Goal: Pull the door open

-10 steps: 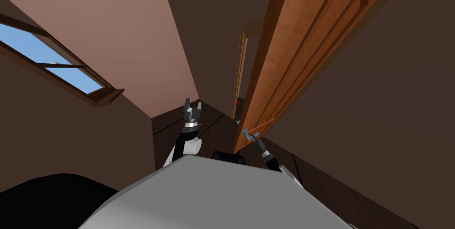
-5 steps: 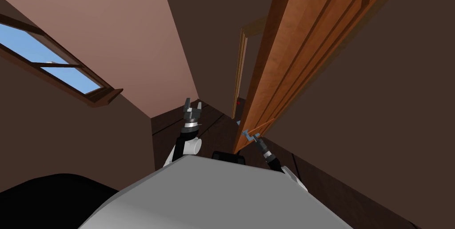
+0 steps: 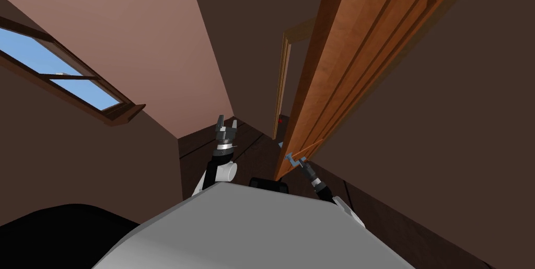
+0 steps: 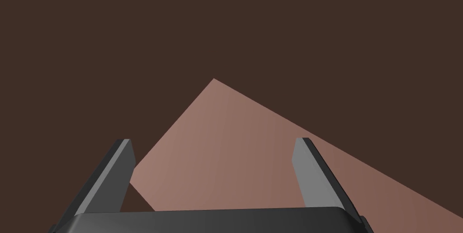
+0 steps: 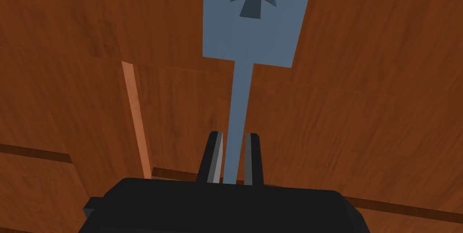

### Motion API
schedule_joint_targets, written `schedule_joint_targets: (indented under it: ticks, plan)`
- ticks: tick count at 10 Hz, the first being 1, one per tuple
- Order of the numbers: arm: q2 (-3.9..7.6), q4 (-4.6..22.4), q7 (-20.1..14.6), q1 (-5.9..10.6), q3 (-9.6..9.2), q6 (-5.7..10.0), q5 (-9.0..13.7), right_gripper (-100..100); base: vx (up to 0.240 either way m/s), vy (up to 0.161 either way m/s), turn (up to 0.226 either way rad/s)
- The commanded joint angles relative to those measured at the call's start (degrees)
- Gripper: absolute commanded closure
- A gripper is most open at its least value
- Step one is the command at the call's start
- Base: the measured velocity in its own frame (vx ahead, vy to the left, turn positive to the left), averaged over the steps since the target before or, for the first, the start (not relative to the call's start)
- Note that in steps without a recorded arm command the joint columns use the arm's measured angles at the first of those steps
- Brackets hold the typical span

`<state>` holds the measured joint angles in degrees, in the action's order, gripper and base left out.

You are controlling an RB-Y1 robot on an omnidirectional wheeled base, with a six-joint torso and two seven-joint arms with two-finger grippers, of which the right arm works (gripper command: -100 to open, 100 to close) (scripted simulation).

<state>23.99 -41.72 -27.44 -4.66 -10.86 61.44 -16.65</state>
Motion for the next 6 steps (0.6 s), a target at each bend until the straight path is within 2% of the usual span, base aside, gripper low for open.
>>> schedule_joint_targets:
  ticks: [1,6]
  plan:
    - [0.93,-1.4,-0.7,-0.62,1.67,-0.48,-1.0,100,-0.005,-0.008,0.037]
    - [0.86,-2.6,-2.3,-1.51,5.04,2.13,-5.4,100,-0.013,-0.018,0.064]
